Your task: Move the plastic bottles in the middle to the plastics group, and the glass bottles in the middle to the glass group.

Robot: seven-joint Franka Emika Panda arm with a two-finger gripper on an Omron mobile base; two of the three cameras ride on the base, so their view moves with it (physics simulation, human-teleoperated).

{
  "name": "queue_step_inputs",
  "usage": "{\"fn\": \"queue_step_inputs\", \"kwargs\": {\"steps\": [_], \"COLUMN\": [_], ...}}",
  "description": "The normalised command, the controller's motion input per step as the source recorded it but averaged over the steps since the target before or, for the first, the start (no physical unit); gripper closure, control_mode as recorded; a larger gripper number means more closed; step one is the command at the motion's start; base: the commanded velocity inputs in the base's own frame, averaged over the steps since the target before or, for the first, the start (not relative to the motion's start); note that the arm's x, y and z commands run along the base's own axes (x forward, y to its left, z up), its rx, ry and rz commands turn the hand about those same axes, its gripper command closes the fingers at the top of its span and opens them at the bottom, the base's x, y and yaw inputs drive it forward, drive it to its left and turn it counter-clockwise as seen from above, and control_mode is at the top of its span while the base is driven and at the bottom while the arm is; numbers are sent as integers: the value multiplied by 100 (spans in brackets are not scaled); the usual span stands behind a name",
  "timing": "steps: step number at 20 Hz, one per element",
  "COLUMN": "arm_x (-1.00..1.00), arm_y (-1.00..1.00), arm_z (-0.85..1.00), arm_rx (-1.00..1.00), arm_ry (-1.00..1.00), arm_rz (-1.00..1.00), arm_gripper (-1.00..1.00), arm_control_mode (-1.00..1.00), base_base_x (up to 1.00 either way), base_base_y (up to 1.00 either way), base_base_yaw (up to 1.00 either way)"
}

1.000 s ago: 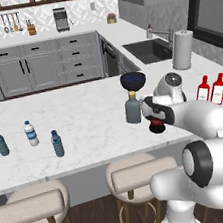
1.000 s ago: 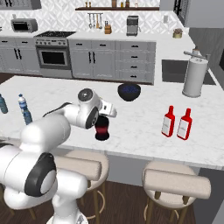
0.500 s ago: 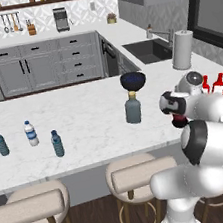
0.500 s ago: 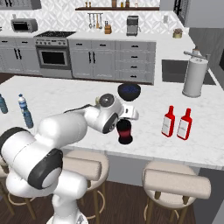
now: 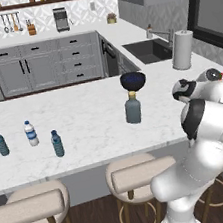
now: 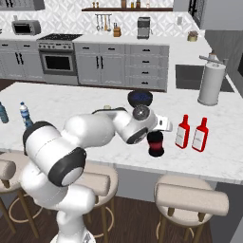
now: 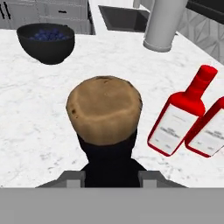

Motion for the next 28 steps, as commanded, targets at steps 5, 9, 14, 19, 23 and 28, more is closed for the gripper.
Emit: {"fn": "queue_step_inputs", "kwargs": {"steps": [5,9,14,19,23,28], "arm_x": [18,10,20,21,22,14], "arm_y": [-61,-34,-18,-14,-11,-14], "arm_z": [-7,-14,-18,-35,-34,-32], "arm_rx": [0,0,0,0,0,0], "arm_ry": [-4,-18,-11,1,8,13], "arm_rz": [0,0,0,0,0,0], "arm_gripper": [100,100,100,100,100,100], "arm_control_mode": [-100,-100,-100,-100,-100,-100], "base_base_x": [0,0,0,0,0,0], "base_base_y": [0,0,0,0,0,0], "base_base_yaw": [0,0,0,0,0,0]}}
